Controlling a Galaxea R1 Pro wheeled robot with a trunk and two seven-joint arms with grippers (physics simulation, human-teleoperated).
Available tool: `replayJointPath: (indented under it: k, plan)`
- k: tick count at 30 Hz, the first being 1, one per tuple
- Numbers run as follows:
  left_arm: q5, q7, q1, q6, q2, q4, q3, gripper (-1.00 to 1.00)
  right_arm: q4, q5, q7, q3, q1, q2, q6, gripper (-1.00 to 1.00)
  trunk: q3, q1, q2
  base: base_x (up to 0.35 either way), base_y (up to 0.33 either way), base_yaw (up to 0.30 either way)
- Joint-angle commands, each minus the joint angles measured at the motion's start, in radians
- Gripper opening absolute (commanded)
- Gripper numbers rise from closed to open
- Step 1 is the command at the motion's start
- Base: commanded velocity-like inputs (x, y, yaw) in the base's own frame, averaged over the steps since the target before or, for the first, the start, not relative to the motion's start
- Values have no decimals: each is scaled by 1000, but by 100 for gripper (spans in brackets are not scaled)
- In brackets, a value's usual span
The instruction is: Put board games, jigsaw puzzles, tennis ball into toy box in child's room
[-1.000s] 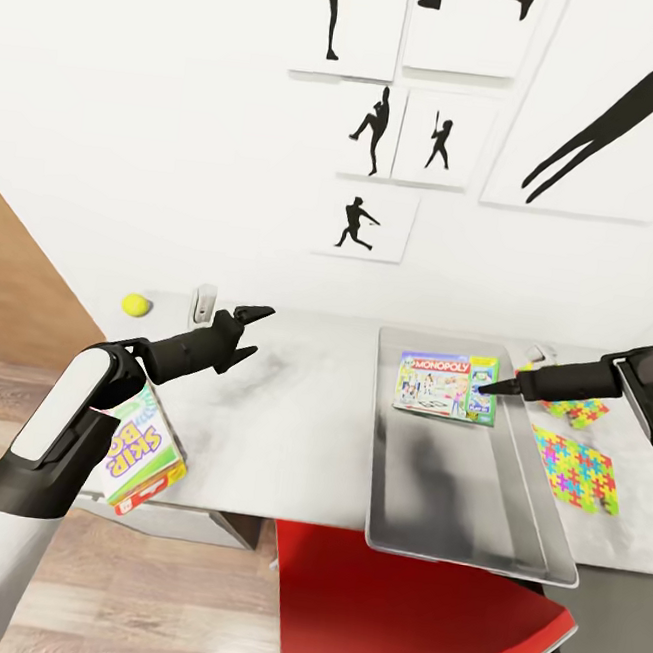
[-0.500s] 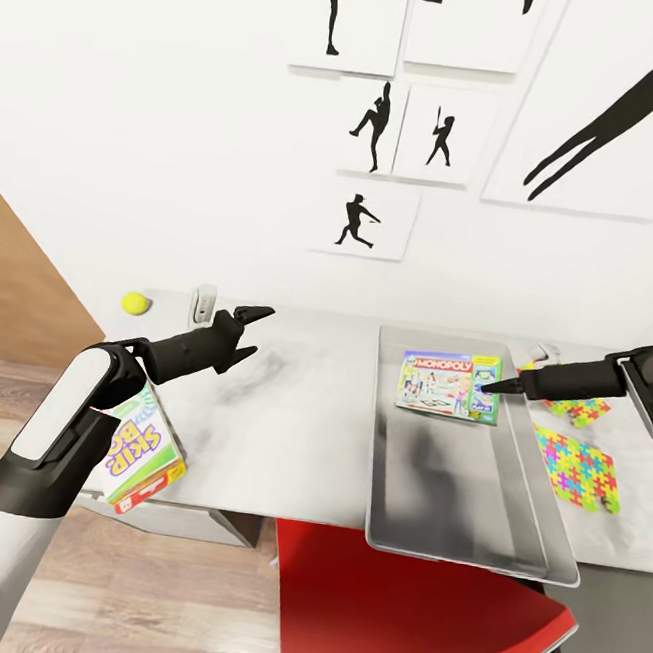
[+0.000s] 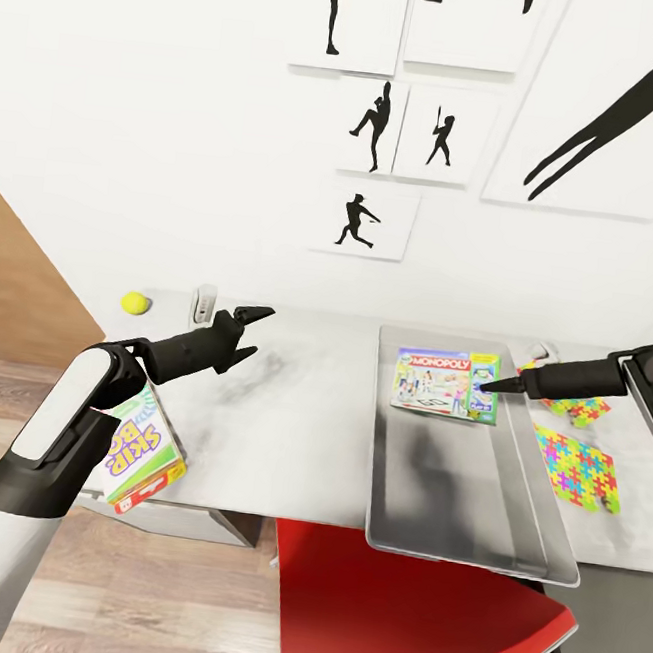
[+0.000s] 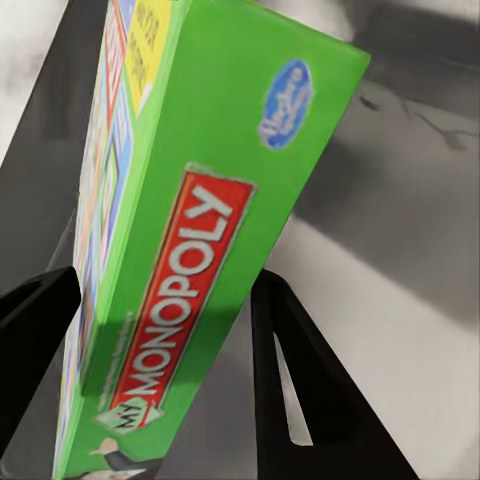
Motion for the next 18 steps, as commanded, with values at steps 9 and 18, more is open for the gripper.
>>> replayJointPath:
  k: [9, 18]
  plan:
    - [10, 10, -2, -2, 1, -1, -1, 100, -3, 9, 37, 1, -2, -2, -2, -100, -2, 1, -2, 0, 0, 0]
    - [10, 10, -7, -2, 0, 6, -1, 100, -4, 9, 43, 1, -2, -1, -5, -100, -3, 1, -2, 0, 0, 0]
